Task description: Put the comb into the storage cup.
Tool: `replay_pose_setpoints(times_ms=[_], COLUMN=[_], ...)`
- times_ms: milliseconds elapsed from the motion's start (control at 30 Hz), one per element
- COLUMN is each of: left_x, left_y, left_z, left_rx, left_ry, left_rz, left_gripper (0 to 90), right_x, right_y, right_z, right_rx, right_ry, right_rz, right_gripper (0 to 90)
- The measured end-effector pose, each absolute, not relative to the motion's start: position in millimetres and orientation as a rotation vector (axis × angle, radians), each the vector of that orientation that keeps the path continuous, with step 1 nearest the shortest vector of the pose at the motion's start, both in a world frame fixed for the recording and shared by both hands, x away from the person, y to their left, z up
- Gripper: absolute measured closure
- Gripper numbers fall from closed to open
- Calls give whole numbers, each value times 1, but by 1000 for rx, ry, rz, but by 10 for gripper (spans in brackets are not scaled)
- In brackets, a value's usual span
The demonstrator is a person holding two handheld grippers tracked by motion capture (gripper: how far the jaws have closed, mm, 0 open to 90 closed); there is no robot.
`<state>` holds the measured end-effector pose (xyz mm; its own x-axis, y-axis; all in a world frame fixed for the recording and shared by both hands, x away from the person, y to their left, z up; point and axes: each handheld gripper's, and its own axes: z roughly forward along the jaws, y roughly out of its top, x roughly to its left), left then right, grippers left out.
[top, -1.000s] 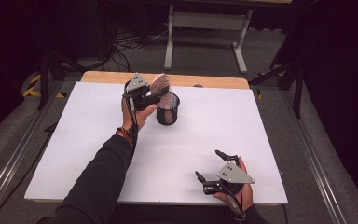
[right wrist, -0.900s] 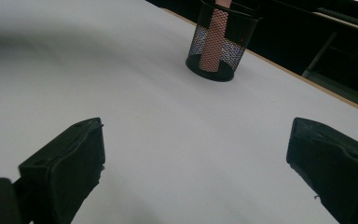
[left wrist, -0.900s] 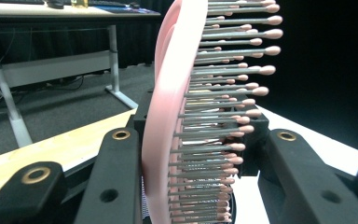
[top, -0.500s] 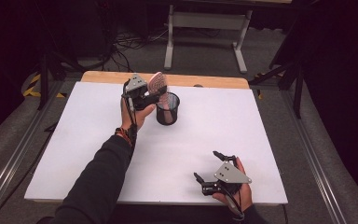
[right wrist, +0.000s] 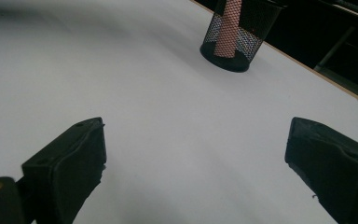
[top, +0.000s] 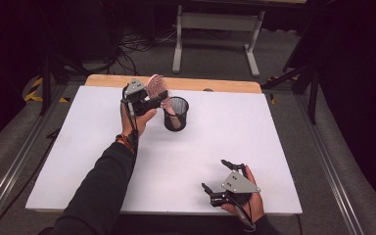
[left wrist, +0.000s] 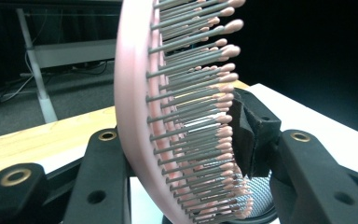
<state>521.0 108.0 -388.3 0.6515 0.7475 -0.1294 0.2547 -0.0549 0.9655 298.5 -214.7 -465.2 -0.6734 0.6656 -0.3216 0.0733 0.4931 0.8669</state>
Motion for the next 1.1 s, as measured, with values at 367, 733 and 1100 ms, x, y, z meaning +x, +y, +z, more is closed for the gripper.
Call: replay_pose_setpoints(times_ms=[367,733,1100], left_x=[521,516,511], left_y=[119,127,134], left_z=[-387,-380,-369], left_rx=[1652,1696,1674], left_ry=[832,800,790], left_rz=[502,556,605], left_gripper=[493,450,424], right_x=[298,297,297], right_y=[-215,-214,-213], right_z=[-464,-464,-466], right_rx=[602,606,605], right_ry=[2083,2083,2089], right_rz=[1168,1167,1165], right_gripper=[60,60,60])
